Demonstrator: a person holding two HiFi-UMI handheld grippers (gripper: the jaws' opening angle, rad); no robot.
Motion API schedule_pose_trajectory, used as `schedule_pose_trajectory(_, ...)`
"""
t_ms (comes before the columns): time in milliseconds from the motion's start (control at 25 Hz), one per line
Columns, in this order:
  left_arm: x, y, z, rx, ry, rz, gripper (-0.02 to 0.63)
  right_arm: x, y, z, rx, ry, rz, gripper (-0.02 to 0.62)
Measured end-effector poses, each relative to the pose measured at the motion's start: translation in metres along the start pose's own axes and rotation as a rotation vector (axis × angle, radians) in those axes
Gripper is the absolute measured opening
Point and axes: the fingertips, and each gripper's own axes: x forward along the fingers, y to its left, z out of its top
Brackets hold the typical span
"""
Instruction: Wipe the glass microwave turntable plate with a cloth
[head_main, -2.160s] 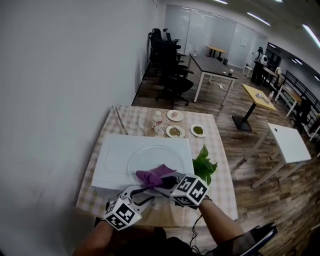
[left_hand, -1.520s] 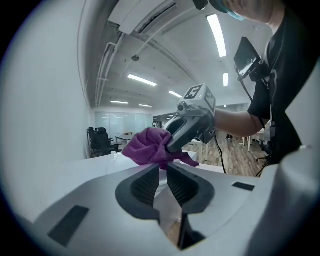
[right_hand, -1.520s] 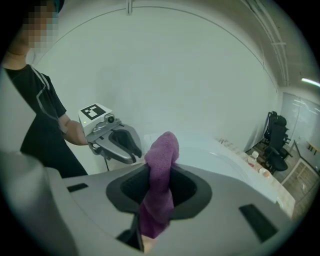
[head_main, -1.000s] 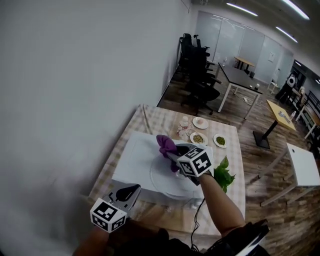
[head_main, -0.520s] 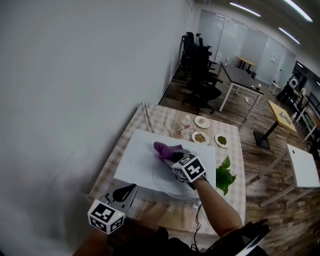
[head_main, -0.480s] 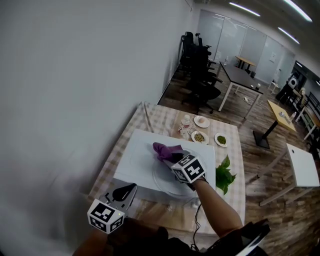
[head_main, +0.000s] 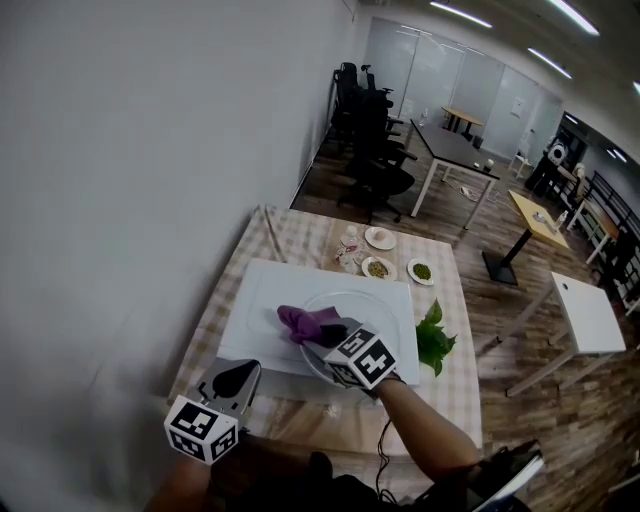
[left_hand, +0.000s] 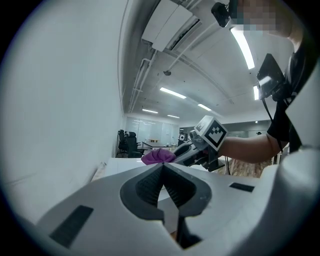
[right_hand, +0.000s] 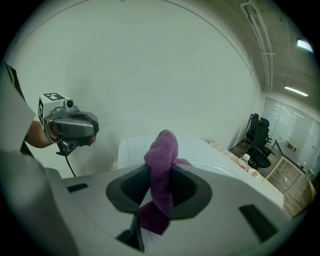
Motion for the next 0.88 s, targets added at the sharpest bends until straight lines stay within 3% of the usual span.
schedule_pose_trajectory(480, -0.013, 0.003, -0.001, -0.011, -0.026, -0.056, 0.009, -0.016, 0.04, -0.006, 0.059, -0.025, -0.043, 0.106)
schedule_pose_trajectory(720, -0.022, -0.005, 0.012, 0.111, -0.059, -0.04, 0.009, -0.027, 0.053, -0.006, 0.091, -0.064, -0.076, 0.106)
schedule_pose_trajectory(880, -0.028, -0.01, 0.017, 0.104, -0.081, -0.067, 0.009, -0.035, 0.061, -0.001, 0.12, -0.111, -0.12, 0.105)
